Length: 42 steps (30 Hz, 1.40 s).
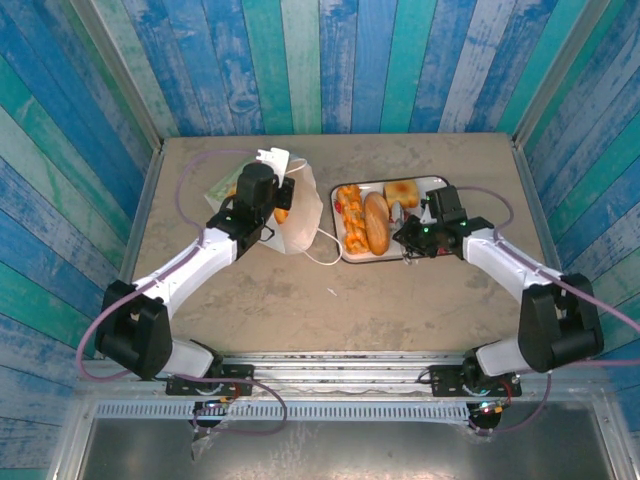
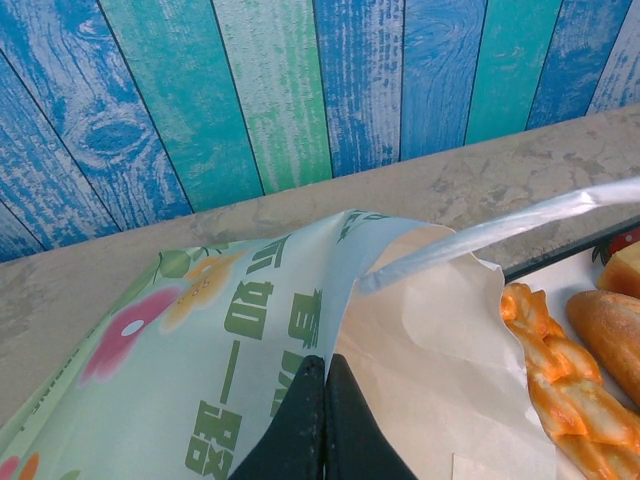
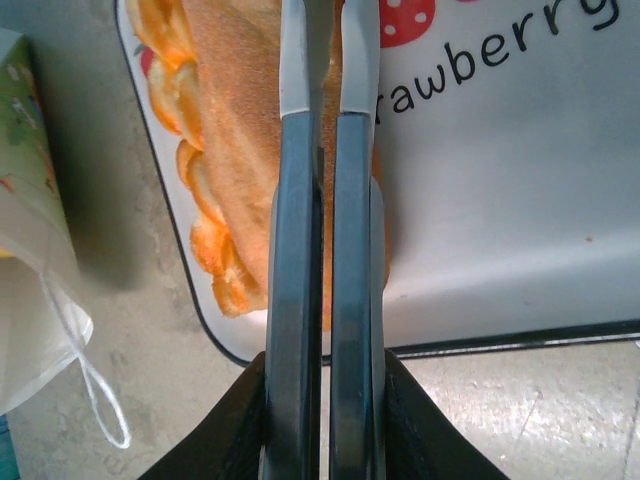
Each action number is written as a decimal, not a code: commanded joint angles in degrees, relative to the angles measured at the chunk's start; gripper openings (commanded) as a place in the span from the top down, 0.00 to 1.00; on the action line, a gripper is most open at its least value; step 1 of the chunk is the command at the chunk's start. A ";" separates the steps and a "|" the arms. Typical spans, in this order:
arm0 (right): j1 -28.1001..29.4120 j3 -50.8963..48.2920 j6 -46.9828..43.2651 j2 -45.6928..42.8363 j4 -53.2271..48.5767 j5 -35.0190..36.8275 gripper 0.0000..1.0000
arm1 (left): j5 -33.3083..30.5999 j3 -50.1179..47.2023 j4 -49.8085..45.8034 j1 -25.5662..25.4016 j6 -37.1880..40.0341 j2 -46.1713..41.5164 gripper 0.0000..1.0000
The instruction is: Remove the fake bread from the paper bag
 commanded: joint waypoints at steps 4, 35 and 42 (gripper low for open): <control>-0.34 1.89 -3.65 -8.63 -7.62 2.08 0.75 | 1.41 -1.74 2.92 0.02 3.08 -5.67 1.00; 31.40 28.96 -7.02 8.96 -16.48 0.11 0.73 | 6.04 -9.84 7.31 0.02 16.40 -12.84 1.00; 31.67 30.29 -7.80 13.57 -16.08 0.21 0.65 | 5.57 -8.66 5.88 0.00 15.86 -10.89 1.00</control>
